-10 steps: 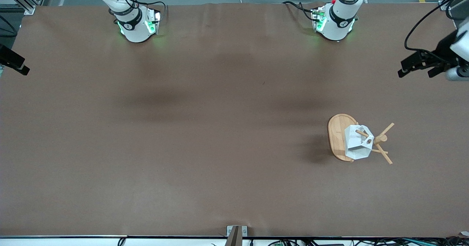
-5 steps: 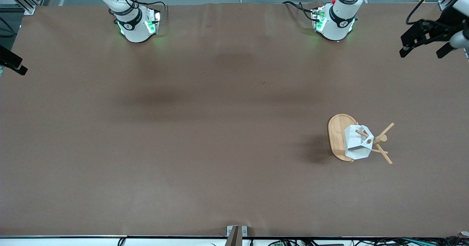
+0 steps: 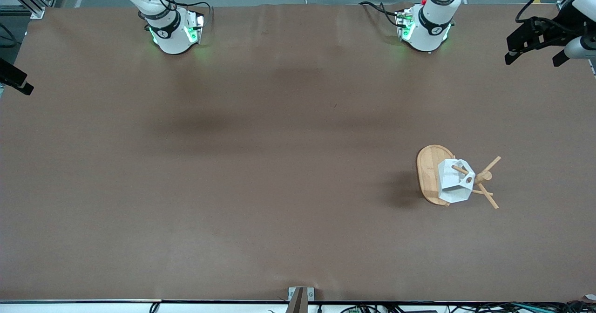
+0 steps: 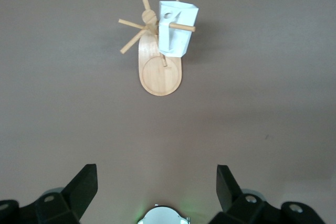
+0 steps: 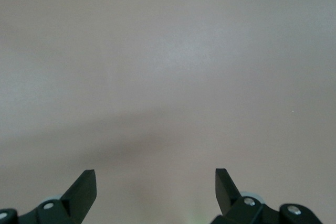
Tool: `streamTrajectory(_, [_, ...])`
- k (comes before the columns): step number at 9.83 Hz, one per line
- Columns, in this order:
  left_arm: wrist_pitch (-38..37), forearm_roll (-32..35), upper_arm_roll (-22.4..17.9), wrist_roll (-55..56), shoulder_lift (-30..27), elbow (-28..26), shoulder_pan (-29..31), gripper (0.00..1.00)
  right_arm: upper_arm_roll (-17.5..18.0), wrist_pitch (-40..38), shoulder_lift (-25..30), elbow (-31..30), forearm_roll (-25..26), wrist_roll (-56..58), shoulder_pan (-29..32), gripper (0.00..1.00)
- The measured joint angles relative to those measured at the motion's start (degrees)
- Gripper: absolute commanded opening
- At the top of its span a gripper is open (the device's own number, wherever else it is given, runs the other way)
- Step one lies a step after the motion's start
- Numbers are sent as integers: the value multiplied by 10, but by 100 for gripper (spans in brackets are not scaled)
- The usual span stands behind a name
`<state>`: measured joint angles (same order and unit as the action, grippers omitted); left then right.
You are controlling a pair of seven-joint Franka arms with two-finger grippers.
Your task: Hang cup on rack
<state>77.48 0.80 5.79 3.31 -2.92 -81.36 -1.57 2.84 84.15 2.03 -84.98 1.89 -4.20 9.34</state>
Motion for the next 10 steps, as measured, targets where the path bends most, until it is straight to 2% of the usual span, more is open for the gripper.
streamTrajectory(10, [46, 4, -1, 10, 11, -32, -6, 100, -3, 0, 0, 0, 0, -11, -1, 100])
